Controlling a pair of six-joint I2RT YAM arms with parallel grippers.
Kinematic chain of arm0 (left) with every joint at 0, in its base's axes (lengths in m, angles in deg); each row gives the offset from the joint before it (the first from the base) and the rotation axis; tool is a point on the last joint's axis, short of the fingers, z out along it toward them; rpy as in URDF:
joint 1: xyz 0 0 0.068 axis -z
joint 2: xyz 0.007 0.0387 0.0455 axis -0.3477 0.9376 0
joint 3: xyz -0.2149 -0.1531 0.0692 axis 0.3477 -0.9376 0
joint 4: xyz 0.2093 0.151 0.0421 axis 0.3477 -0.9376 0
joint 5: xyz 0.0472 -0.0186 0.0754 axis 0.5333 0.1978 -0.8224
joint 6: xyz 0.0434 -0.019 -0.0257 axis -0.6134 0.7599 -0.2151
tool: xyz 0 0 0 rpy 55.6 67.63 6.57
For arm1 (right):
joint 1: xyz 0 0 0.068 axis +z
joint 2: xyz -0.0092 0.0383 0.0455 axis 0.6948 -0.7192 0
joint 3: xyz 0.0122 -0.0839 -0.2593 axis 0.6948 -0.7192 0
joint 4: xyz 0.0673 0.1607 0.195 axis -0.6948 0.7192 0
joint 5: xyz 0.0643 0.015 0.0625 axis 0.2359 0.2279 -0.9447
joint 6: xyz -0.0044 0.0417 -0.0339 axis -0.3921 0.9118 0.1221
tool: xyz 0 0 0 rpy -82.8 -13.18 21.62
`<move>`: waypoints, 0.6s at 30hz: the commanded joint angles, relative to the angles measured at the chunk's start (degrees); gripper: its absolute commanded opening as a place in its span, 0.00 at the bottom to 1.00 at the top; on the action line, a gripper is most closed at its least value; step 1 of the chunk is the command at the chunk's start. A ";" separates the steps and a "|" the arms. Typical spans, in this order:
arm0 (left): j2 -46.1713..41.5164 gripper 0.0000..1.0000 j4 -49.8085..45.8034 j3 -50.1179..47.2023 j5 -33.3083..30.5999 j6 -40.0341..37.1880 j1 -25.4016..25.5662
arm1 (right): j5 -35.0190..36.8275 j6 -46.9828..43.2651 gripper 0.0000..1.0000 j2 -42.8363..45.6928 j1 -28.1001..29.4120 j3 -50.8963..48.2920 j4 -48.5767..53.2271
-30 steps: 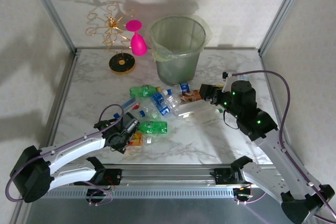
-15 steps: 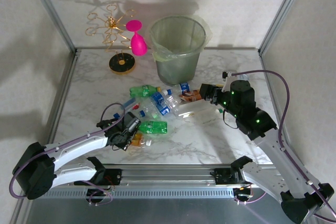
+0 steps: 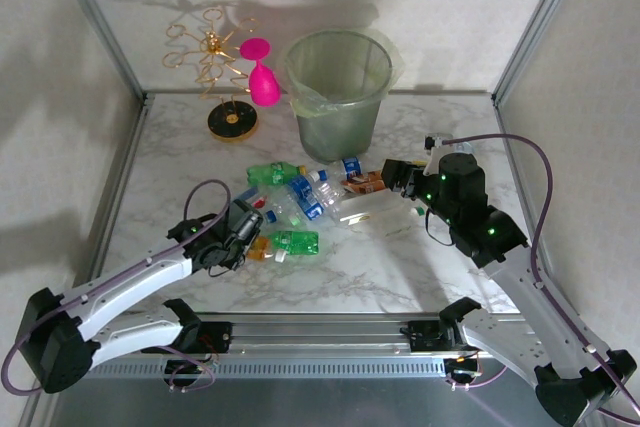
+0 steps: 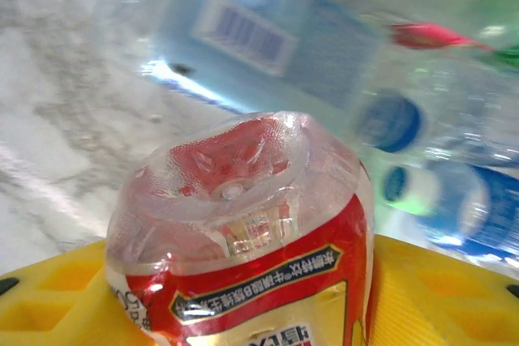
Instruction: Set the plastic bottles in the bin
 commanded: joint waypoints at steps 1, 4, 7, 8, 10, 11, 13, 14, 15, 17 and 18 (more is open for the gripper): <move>-2.11 0.53 0.72 3.41 -2.09 -6.46 -0.44 | 1.79 -1.29 0.71 0.65 0.40 0.34 0.46; -4.32 0.48 2.68 5.34 -3.04 -9.67 -0.44 | 1.88 -1.85 0.72 0.27 0.41 1.15 0.60; -5.65 0.46 2.71 9.09 -7.64 -14.32 -0.52 | 1.65 -2.11 0.72 -0.15 0.38 1.86 0.77; -5.43 0.45 2.40 11.26 -9.75 -16.96 -0.57 | 1.50 -2.06 0.72 -0.18 0.41 1.93 0.52; -4.08 0.45 1.83 15.55 -12.37 -22.22 -1.10 | 1.06 -2.18 0.73 -0.40 0.38 2.06 0.22; -2.96 0.45 2.52 17.85 -12.57 -25.81 -1.51 | 0.84 -2.22 0.73 -0.64 0.36 2.24 0.22; -0.52 0.43 4.73 21.77 -11.33 -32.18 -2.13 | 0.49 -2.46 0.73 -0.96 0.37 2.80 0.50; 1.05 0.39 5.98 23.73 -9.97 -35.03 -2.48 | 0.40 -2.59 0.74 -1.16 0.45 3.18 0.82; 2.77 0.39 7.36 25.54 -8.20 -37.56 -3.07 | 0.48 -2.75 0.74 -1.32 0.43 3.66 1.07; 6.06 0.41 11.16 29.15 -3.84 -42.10 -4.04 | 0.82 -3.21 0.74 -1.26 0.42 4.10 1.47; 7.66 0.43 13.36 31.05 -1.42 -43.72 -4.65 | 1.30 -3.31 0.74 -1.05 0.37 4.38 1.69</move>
